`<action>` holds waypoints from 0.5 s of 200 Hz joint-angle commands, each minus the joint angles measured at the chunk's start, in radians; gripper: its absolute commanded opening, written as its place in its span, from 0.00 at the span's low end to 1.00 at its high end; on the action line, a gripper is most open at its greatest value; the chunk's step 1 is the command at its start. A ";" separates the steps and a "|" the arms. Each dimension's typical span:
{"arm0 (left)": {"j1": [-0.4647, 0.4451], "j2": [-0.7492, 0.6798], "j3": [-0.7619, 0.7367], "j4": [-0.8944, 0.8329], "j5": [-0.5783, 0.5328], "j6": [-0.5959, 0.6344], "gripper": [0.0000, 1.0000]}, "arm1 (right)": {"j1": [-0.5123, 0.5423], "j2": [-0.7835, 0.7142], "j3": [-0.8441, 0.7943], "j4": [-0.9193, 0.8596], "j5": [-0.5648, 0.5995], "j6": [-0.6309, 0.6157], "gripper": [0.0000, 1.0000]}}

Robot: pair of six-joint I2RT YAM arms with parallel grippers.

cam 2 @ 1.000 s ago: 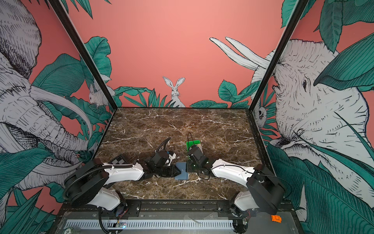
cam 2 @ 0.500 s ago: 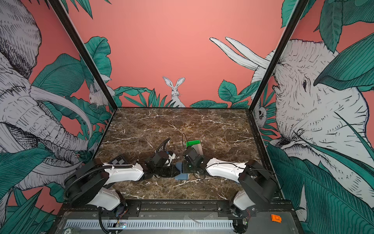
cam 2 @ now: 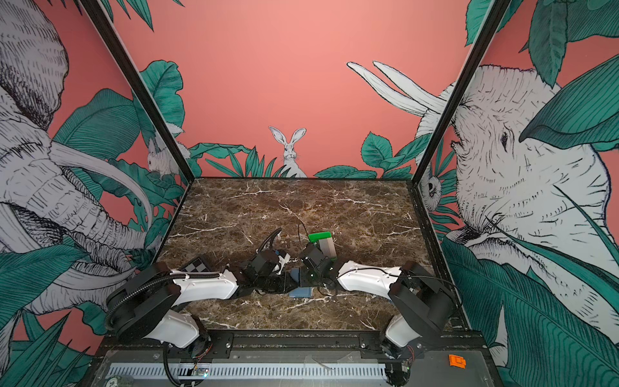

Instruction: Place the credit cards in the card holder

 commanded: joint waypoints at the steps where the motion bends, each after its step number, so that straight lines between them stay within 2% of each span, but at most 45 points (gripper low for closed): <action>1: -0.013 0.012 -0.029 -0.039 -0.018 -0.007 0.17 | 0.014 0.015 0.017 0.014 0.002 0.006 0.00; 100: -0.015 0.020 -0.029 -0.029 -0.016 -0.010 0.15 | 0.044 0.022 0.023 -0.040 0.039 0.014 0.00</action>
